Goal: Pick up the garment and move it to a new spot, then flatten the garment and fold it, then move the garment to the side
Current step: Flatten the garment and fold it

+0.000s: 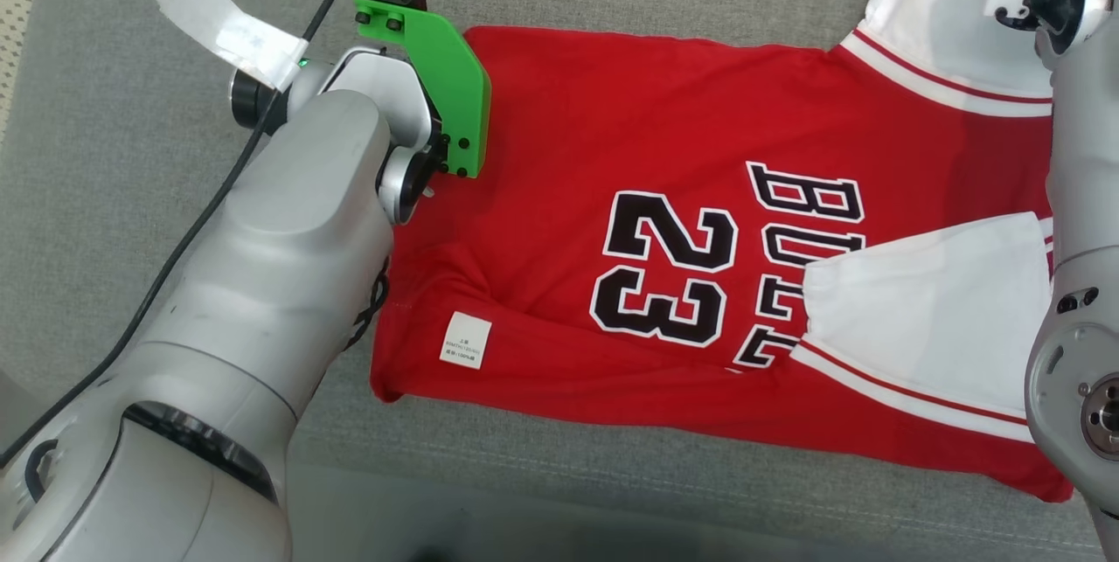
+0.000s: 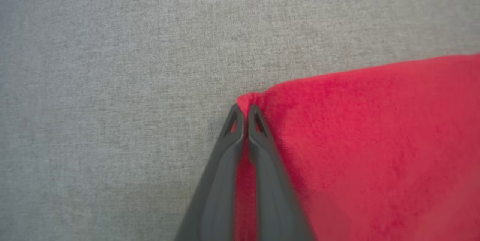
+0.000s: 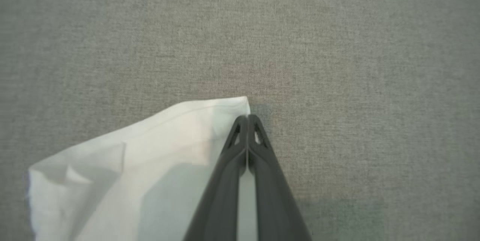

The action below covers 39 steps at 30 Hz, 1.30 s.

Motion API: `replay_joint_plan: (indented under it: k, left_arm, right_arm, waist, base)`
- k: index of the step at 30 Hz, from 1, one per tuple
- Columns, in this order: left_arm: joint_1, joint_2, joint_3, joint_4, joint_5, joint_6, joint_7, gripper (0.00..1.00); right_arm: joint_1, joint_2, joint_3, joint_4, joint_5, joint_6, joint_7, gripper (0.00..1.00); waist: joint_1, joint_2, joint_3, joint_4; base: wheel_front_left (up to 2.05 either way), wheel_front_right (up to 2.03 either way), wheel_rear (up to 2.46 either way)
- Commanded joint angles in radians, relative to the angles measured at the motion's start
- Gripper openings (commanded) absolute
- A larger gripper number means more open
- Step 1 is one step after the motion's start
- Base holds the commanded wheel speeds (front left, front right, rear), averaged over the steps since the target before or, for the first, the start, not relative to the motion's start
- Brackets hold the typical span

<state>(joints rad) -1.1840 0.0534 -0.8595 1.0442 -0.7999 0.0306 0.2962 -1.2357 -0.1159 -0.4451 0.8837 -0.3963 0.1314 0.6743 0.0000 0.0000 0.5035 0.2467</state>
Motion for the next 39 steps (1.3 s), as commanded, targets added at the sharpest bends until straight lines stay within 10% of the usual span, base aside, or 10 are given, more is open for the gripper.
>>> replay_joint_plan:
  k: [1, 21, 30, 39]
  left_arm:
    - [0.001, -0.004, -0.002, 0.007, -0.004, -0.004, -0.007, 0.00]
    - [0.037, 0.046, -0.011, 0.018, 0.012, -0.017, -0.142, 0.00]
    - [0.147, 0.090, -0.034, -0.061, 0.028, -0.007, -0.238, 0.00]
    - [0.302, 0.163, -0.054, -0.187, 0.043, 0.026, -0.336, 0.00]
  right_arm:
    - [-0.012, -0.001, 0.013, 0.010, 0.010, -0.001, -0.015, 0.00]
    - [0.072, -0.071, 0.409, 0.031, 0.432, -0.001, -0.143, 0.00]
    - [0.357, -0.233, 0.610, -0.387, 0.726, -0.001, -0.021, 0.00]
    - [0.701, -0.292, 0.512, -0.790, 0.806, -0.001, 0.125, 0.00]
  waist:
    - [0.0000, 0.0000, -0.019, -0.012]
    - [0.0000, 0.0000, -0.156, -0.070]
    - [0.0000, 0.0000, -0.197, -0.074]
    - [0.0000, 0.0000, -0.240, -0.087]
  base:
    - [0.00, 0.00, 0.00]
    - [0.00, 0.00, 0.00]
    - [0.00, 0.00, 0.00]
    - [0.00, 0.00, 0.00]
